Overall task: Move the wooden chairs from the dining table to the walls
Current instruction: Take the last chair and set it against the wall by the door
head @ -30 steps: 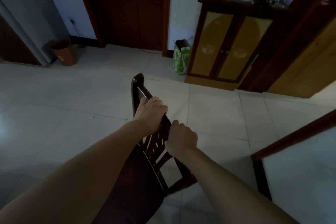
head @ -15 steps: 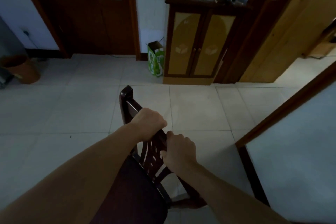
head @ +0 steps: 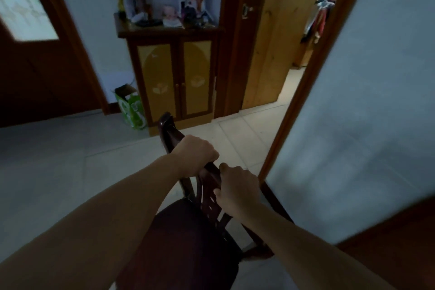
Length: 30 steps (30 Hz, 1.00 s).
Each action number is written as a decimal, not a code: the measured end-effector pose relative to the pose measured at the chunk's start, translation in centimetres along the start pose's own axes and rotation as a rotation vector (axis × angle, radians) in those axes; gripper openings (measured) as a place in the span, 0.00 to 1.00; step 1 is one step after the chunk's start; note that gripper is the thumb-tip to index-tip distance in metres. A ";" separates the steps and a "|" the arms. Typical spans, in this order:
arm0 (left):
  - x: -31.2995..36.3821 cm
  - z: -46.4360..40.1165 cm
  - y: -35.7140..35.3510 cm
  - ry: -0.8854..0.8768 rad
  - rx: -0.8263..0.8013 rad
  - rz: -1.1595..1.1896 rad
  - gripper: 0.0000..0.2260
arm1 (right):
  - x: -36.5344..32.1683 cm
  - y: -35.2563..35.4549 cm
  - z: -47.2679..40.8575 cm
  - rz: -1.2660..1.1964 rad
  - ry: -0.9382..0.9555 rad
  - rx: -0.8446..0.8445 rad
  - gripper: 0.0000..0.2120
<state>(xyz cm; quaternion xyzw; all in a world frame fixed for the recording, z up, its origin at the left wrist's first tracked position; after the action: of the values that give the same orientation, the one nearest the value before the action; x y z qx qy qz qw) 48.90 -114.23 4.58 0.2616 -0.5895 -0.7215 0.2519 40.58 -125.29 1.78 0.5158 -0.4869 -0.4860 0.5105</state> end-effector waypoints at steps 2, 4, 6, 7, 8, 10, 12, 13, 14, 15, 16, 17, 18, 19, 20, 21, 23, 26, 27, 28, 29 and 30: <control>0.4 -1.5 0.6 -0.015 0.020 -0.005 0.04 | 1.3 0.4 -0.6 0.012 -0.015 0.010 0.13; 1.7 -5.1 1.1 -0.056 0.036 -0.008 0.06 | 4.6 0.3 -1.0 0.014 -0.062 0.014 0.13; 3.4 -9.0 1.7 -0.102 0.030 -0.019 0.07 | 8.4 0.3 -1.8 0.001 -0.111 0.013 0.13; 4.4 -11.2 2.0 -0.126 0.030 -0.029 0.07 | 10.4 0.2 -2.2 -0.007 -0.134 0.016 0.13; 5.3 -13.3 2.3 -0.145 0.032 -0.034 0.08 | 12.5 0.1 -2.6 -0.008 -0.152 0.014 0.13; 7.2 -17.4 2.9 -0.178 0.044 -0.041 0.08 | 16.5 -0.1 -3.3 -0.021 -0.199 0.015 0.13; 9.0 -21.2 3.4 -0.210 0.047 -0.043 0.08 | 20.3 -0.3 -4.1 -0.042 -0.243 0.018 0.13; 9.9 -23.1 3.6 -0.224 0.047 -0.037 0.08 | 22.2 -0.5 -4.4 -0.047 -0.264 0.020 0.13; 10.8 -25.0 3.8 -0.241 0.051 -0.029 0.08 | 24.1 -0.7 -4.7 -0.049 -0.285 0.019 0.13; 11.7 -26.7 4.0 -0.257 0.049 -0.024 0.08 | 25.8 -1.0 -5.0 -0.047 -0.302 0.023 0.12; 12.6 -28.3 4.2 -0.271 0.042 -0.023 0.08 | 27.5 -1.2 -5.4 -0.048 -0.323 0.023 0.11; 13.5 -30.0 4.5 -0.283 0.036 -0.023 0.09 | 29.2 -1.4 -5.7 -0.049 -0.348 0.025 0.11; 14.5 -31.7 4.8 -0.295 0.023 -0.023 0.08 | 31.0 -1.7 -6.0 -0.041 -0.368 0.031 0.10; 14.7 -32.2 5.2 -0.288 0.019 -0.035 0.08 | 31.5 -1.6 -6.2 -0.033 -0.373 0.034 0.10; 15.8 -34.2 5.4 -0.301 0.009 -0.059 0.08 | 33.5 -1.9 -6.6 -0.022 -0.396 0.033 0.10; 16.1 -34.9 5.6 -0.301 0.003 -0.079 0.08 | 34.2 -1.8 -6.8 -0.009 -0.398 0.040 0.10; 17.2 -37.1 5.8 -0.310 0.001 -0.080 0.08 | 36.5 -2.0 -7.5 0.019 -0.423 0.037 0.11; 18.9 -40.8 5.7 -0.327 0.028 -0.031 0.09 | 40.1 -2.9 -8.6 0.036 -0.494 0.002 0.14; 19.4 -41.8 5.7 -0.330 0.044 -0.013 0.09 | 41.0 -3.3 -8.8 0.018 -0.525 -0.004 0.15; 19.7 -42.7 5.7 -0.330 0.055 0.006 0.09 | 41.6 -3.7 -9.0 -0.003 -0.557 -0.012 0.16; 20.1 -43.5 5.5 -0.333 0.067 0.015 0.10 | 42.3 -4.0 -9.2 -0.016 -0.588 -0.018 0.17; 20.4 -44.3 5.3 -0.342 0.077 0.019 0.10 | 42.8 -4.3 -9.4 -0.020 -0.618 -0.027 0.17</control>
<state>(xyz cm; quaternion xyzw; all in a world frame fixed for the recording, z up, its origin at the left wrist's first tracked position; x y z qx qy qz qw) 64.06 -160.73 0.67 0.1390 -0.6532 -0.7301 0.1447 52.26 -167.50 -2.66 0.3415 -0.6074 -0.6316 0.3400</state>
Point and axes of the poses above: each hand's wrist, its own z-axis away from the middle knuckle, its own y-axis out of the back of the hand, x = y × z, the point moved 1 cm from there along -z, towards the middle knuckle, and after that the axes turned 14 degrees about z, right-handed, at the moved point
